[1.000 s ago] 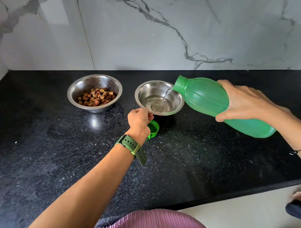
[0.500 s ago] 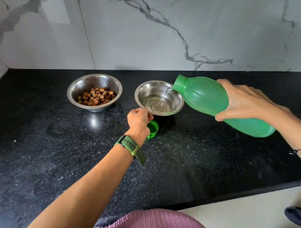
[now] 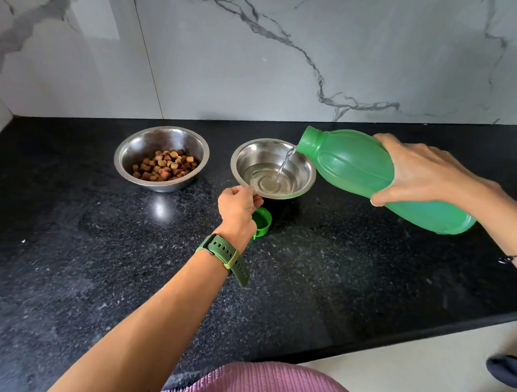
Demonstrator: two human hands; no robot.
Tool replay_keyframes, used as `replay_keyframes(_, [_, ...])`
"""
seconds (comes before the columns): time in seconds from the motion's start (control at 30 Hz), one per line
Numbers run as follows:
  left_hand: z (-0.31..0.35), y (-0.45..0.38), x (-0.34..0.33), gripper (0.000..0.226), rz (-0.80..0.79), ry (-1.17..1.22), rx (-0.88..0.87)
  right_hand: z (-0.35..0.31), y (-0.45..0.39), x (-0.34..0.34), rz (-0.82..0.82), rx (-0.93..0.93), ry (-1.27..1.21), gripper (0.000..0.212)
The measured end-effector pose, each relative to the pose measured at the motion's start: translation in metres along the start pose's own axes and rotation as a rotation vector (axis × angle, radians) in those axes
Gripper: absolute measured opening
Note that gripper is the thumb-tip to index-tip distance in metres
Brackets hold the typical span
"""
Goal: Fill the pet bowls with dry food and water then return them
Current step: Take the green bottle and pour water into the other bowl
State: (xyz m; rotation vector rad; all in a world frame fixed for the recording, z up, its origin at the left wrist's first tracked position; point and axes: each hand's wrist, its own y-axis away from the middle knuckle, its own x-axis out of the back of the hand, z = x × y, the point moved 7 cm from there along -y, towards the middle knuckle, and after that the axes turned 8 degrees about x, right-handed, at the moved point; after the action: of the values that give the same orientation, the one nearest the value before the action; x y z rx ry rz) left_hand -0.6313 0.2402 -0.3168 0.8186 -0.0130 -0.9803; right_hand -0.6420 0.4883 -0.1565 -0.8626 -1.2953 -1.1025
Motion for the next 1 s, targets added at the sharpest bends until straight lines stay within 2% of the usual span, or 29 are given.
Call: replay_keyframes(1.0, [-0.0007,-0.0003,0.0008,0.023,0.002,-0.013,-0.020,0.0028,-0.0037,0.0085,0.010,0.010,0.012,0.110])
